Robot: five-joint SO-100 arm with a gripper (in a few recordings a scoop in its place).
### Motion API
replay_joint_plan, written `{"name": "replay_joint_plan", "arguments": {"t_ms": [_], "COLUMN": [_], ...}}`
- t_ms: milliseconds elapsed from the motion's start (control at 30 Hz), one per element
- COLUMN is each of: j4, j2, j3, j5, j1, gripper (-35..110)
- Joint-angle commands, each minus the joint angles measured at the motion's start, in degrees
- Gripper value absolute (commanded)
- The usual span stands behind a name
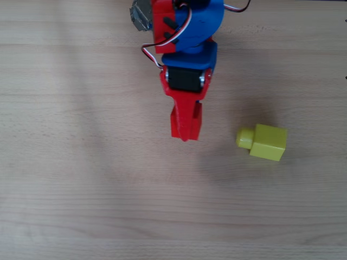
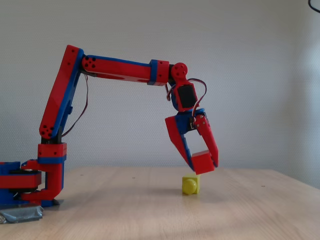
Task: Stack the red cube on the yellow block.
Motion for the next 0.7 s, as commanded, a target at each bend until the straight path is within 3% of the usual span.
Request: {"name": "replay_joint_plan", "arguments": {"t_ms": [0, 467, 667], "j4": [-0.26, -6.59, -1.23], "j2": [5.89, 3.96, -2.37], "j3": [-0.44, -0.70, -8.70], "j5": [0.44, -2.99, -6.24], "j1": [-2.72, -13.01, -13.54], "gripper": [2, 3, 3]}}
